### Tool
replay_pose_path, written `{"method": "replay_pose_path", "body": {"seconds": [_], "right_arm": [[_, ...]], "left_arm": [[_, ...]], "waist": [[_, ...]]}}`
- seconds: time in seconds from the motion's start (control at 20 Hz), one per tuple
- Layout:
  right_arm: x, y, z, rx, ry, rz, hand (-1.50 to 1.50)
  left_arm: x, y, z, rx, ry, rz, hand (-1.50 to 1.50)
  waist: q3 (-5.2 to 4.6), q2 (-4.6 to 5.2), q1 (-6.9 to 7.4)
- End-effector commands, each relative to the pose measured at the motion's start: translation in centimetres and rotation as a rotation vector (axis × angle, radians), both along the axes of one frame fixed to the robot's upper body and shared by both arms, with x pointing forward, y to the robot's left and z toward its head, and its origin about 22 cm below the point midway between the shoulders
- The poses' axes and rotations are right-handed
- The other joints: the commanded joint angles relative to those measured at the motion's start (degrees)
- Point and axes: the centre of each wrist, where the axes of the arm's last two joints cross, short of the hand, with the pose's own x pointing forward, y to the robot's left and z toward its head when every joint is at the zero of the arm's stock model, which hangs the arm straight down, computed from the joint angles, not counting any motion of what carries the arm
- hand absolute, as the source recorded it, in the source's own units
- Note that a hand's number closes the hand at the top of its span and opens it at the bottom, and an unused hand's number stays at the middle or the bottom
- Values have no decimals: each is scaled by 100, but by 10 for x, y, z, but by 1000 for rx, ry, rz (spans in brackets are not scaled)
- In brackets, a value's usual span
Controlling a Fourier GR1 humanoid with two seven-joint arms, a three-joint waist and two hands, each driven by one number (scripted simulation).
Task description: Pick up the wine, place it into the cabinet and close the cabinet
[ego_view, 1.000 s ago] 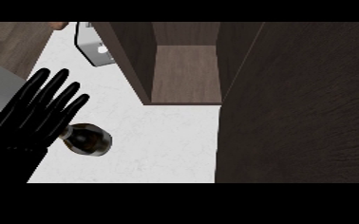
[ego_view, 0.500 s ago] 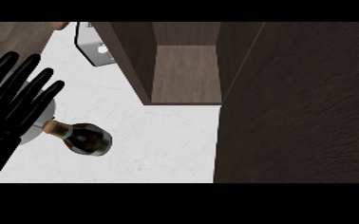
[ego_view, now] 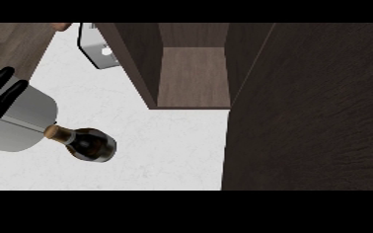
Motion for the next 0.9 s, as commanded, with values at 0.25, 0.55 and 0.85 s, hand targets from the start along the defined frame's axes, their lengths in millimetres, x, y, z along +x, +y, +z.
{"method": "replay_pose_path", "body": {"seconds": [0.25, 0.55, 0.85], "right_arm": [[-34, -2, 18, 40, -45, 19, -150], [-18, -5, 15, 29, -53, 23, -150], [-20, 7, 23, 6, -43, 33, -150]], "left_arm": [[11, 44, -10, 1, 38, 17, -150], [26, 63, -43, -2, 109, 3, -150], [31, 49, -78, 25, 166, -34, -150]], "waist": [[1, 2, -28], [1, 10, -15], [0, 7, 0]]}}
